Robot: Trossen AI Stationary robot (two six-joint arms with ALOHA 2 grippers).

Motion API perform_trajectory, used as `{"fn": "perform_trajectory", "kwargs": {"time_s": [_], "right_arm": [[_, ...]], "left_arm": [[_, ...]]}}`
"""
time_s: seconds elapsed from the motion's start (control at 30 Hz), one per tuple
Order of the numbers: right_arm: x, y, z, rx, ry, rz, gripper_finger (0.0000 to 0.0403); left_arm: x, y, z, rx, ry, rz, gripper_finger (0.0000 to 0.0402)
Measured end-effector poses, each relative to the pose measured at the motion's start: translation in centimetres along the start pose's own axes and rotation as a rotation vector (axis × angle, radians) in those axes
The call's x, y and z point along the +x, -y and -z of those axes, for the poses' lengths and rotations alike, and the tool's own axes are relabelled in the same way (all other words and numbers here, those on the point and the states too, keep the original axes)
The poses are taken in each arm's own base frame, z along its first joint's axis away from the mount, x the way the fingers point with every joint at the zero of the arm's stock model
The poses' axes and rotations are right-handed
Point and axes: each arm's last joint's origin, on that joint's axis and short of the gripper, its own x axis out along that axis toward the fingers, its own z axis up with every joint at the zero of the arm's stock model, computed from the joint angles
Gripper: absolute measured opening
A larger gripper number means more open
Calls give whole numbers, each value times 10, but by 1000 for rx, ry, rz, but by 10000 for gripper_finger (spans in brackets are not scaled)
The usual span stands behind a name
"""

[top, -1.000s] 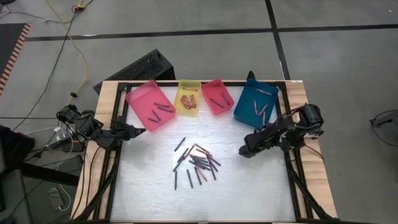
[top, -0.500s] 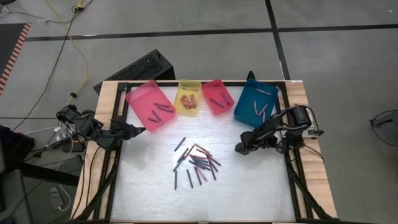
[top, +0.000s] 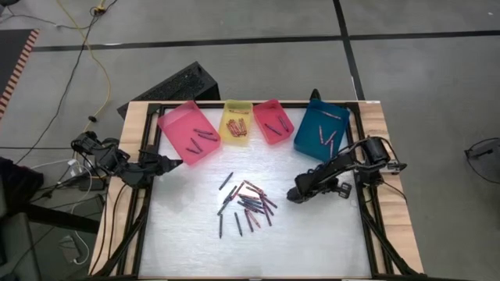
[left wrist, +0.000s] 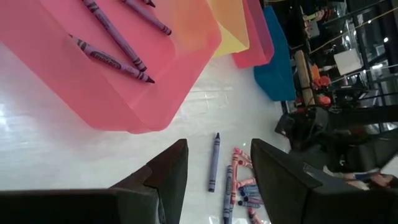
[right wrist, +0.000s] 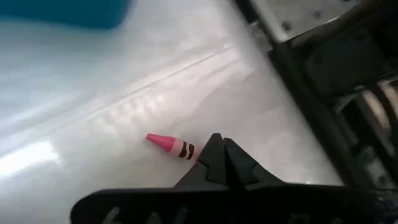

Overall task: Sort crayons
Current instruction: Put the pink crayon into the blue bin

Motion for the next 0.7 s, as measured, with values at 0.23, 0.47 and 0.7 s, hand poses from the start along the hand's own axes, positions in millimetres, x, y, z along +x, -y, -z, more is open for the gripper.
{"fn": "perform_trajectory", "kwargs": {"time_s": [0.23,0.47,0.7], "right_arm": [[-35,-8,16,-28,-63,-196,0],[-67,-15,18,-132,-33,-359,0],[-112,-10,9,-405,-1,-469,0]], "left_arm": [[0,0,0,10,7,0,165],[0,0,0,34,10,0,165],[0,0,0,23,-6,0,165]]}}
